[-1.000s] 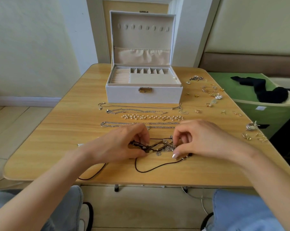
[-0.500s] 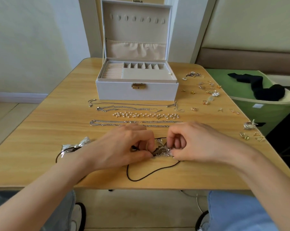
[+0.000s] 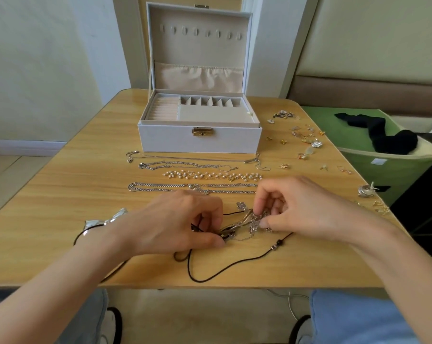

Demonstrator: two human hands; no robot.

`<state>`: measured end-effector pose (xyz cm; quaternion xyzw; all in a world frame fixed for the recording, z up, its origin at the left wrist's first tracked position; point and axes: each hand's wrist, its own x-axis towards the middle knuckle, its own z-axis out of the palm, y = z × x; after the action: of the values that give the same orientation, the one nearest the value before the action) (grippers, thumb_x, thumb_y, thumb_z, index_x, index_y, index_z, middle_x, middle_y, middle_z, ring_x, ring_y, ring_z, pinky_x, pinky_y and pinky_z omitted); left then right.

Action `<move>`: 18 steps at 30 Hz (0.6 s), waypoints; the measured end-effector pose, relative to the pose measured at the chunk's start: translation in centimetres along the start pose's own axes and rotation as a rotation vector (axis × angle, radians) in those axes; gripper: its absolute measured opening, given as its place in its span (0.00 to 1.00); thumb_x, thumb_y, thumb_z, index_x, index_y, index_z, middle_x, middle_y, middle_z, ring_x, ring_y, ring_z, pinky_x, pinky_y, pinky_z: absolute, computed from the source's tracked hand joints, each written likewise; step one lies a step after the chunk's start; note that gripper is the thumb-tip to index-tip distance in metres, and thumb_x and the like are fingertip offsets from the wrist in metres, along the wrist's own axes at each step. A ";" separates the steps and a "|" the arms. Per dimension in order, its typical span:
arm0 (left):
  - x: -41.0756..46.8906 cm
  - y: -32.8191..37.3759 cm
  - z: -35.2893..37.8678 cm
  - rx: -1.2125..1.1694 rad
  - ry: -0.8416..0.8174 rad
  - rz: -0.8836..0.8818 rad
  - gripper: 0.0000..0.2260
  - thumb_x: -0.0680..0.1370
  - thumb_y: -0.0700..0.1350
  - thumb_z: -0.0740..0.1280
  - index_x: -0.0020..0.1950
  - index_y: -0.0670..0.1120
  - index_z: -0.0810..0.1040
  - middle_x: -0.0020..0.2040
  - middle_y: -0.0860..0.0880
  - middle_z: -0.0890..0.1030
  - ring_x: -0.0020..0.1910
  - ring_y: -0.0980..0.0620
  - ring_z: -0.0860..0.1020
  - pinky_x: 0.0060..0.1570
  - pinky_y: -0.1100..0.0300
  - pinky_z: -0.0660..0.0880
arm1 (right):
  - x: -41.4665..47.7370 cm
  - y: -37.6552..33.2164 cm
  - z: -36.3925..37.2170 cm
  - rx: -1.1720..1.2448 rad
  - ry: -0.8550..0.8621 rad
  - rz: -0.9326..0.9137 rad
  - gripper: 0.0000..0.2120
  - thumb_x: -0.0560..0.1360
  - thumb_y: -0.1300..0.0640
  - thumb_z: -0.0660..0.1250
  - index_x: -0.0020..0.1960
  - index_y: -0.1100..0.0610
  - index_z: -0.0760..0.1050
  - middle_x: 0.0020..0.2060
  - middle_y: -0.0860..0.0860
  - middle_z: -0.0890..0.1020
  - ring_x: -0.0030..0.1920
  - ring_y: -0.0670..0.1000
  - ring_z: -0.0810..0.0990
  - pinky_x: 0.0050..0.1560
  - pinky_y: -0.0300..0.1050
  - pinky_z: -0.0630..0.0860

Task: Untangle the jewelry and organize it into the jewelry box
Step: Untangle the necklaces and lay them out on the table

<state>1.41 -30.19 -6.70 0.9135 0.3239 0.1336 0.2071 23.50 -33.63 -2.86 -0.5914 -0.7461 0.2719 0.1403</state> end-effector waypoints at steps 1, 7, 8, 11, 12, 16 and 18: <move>0.0 0.0 0.1 0.010 0.001 0.002 0.14 0.68 0.65 0.64 0.43 0.57 0.72 0.37 0.59 0.75 0.41 0.60 0.73 0.39 0.65 0.70 | 0.1 0.0 -0.1 0.038 -0.003 0.003 0.10 0.67 0.62 0.75 0.40 0.50 0.77 0.36 0.48 0.80 0.34 0.42 0.75 0.40 0.43 0.75; 0.2 0.0 0.5 0.034 0.064 0.002 0.09 0.69 0.60 0.61 0.41 0.56 0.72 0.37 0.60 0.74 0.40 0.60 0.73 0.37 0.67 0.70 | 0.3 0.3 -0.9 0.196 -0.098 0.019 0.10 0.70 0.65 0.72 0.44 0.52 0.78 0.35 0.50 0.81 0.34 0.42 0.76 0.40 0.38 0.73; 0.2 0.0 0.5 0.031 0.082 -0.007 0.09 0.69 0.60 0.60 0.40 0.57 0.72 0.37 0.60 0.74 0.40 0.60 0.73 0.36 0.66 0.71 | 0.3 0.3 -1.1 0.221 -0.109 0.018 0.09 0.71 0.66 0.71 0.44 0.53 0.80 0.36 0.51 0.80 0.35 0.43 0.76 0.40 0.37 0.73; 0.4 0.1 0.7 0.055 0.159 0.002 0.10 0.69 0.61 0.60 0.42 0.56 0.70 0.39 0.61 0.73 0.42 0.62 0.71 0.38 0.69 0.69 | 0.2 0.1 -1.5 0.295 -0.127 0.029 0.07 0.72 0.68 0.69 0.46 0.57 0.80 0.38 0.56 0.81 0.36 0.46 0.78 0.40 0.36 0.74; 0.5 0.3 0.9 0.063 0.196 0.015 0.12 0.70 0.62 0.60 0.44 0.56 0.70 0.40 0.61 0.72 0.43 0.63 0.70 0.41 0.69 0.68 | 0.2 0.0 -1.6 0.318 -0.125 0.036 0.07 0.72 0.68 0.69 0.47 0.58 0.79 0.38 0.57 0.81 0.36 0.47 0.78 0.40 0.36 0.74; 1.1 2.0 1.5 0.072 0.242 0.067 0.15 0.70 0.62 0.61 0.50 0.55 0.70 0.44 0.64 0.72 0.45 0.62 0.68 0.49 0.65 0.66 | 0.6 -0.3 -1.5 0.400 -0.104 0.069 0.05 0.72 0.68 0.69 0.46 0.61 0.78 0.34 0.55 0.81 0.34 0.49 0.77 0.42 0.45 0.73; 1.3 2.5 1.9 0.067 0.239 0.087 0.14 0.69 0.60 0.62 0.50 0.55 0.68 0.43 0.66 0.72 0.43 0.62 0.68 0.48 0.63 0.66 | 0.8 -0.5 -1.6 0.430 -0.092 0.090 0.05 0.71 0.68 0.69 0.45 0.60 0.78 0.32 0.54 0.80 0.32 0.47 0.76 0.39 0.44 0.73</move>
<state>4.45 -31.64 -7.06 0.9105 0.3107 0.2395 0.1305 23.76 -32.57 -1.41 -0.5677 -0.6494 0.4572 0.2167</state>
